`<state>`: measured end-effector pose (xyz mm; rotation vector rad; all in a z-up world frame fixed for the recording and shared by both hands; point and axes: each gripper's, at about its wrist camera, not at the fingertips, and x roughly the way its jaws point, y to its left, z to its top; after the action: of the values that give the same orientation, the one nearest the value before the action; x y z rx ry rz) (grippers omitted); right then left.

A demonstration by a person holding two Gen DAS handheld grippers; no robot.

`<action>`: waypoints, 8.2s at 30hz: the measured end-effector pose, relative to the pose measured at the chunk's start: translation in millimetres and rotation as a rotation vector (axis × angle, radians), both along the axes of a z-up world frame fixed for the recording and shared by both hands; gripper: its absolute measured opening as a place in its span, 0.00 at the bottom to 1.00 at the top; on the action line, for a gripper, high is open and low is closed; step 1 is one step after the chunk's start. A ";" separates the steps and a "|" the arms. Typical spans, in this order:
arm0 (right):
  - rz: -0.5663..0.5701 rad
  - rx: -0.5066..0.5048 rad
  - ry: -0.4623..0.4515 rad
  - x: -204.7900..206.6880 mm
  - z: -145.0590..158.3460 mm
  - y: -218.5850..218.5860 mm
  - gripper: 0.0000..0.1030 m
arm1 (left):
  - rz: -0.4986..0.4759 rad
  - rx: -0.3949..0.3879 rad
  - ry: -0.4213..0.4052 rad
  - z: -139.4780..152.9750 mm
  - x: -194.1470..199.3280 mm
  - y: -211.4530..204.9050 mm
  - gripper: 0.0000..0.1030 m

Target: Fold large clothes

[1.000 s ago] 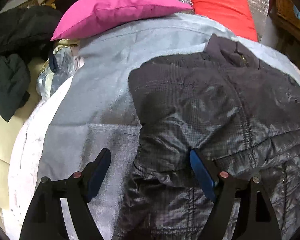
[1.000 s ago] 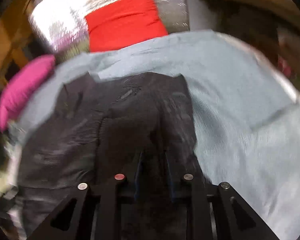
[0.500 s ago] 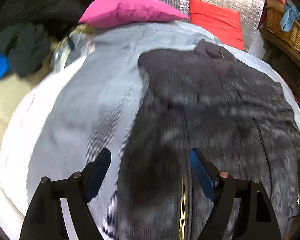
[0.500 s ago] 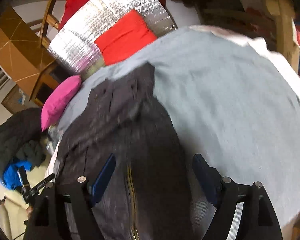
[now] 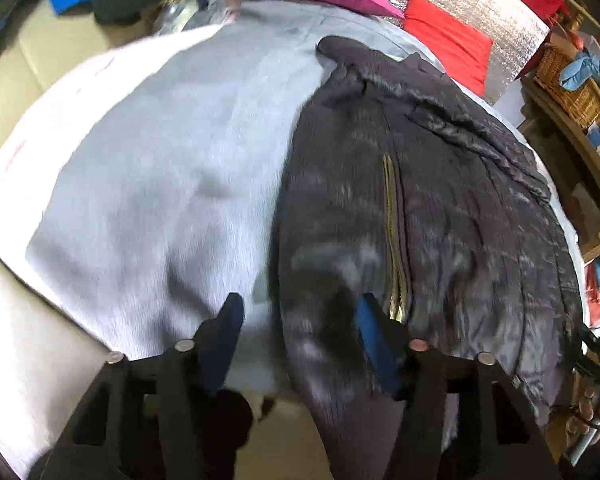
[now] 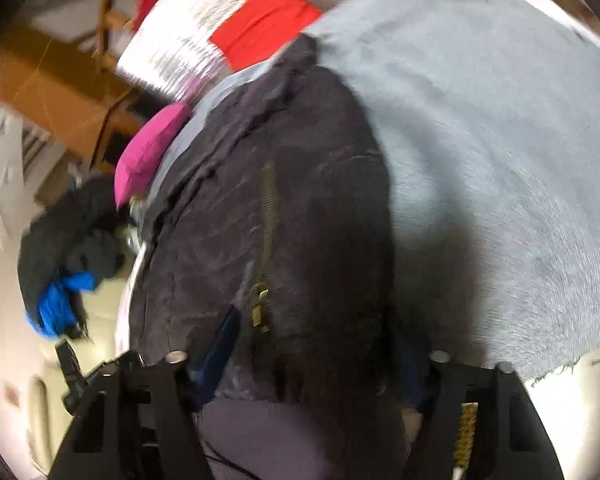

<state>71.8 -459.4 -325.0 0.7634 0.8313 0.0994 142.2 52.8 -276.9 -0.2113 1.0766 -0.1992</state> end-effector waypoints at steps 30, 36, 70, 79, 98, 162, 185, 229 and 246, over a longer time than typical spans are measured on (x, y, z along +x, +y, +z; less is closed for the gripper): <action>0.113 -0.058 0.041 8.8 -3.8 11.3 0.27 | -0.080 -0.114 0.057 -16.2 -2.7 -23.2 0.23; 0.086 0.034 -0.070 10.7 20.4 1.7 0.22 | -0.135 -0.179 0.009 0.1 5.7 -30.0 0.17; -0.273 0.445 -0.040 418.2 -6.3 -128.7 0.31 | 0.012 -0.207 -0.028 7.8 439.7 -110.8 0.21; -0.270 0.577 -0.300 330.0 40.1 -148.8 0.89 | 0.148 -0.410 -0.213 67.0 355.9 -63.8 0.71; -0.303 0.414 -0.079 233.6 -13.7 -50.4 0.89 | 0.376 -0.499 0.044 -25.6 264.7 -40.9 0.84; -0.326 0.182 0.061 -53.3 43.2 -162.1 0.65 | 0.148 -0.062 -0.076 65.4 192.6 -36.9 0.75; -0.050 -0.353 0.066 242.4 69.2 -26.7 0.23 | 0.116 -0.198 -0.076 13.4 261.9 -87.6 0.23; -0.034 -0.161 0.104 194.8 17.6 -25.5 0.43 | 0.018 -0.327 0.057 -2.8 207.2 -53.1 0.43; -0.133 -0.044 0.041 202.4 12.7 -68.8 0.65 | 0.158 -0.262 0.024 6.8 224.0 -34.5 0.68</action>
<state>274.2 -528.3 -312.3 0.7787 0.8165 -0.0528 366.1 18.2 -270.2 -0.5336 1.0511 -0.1961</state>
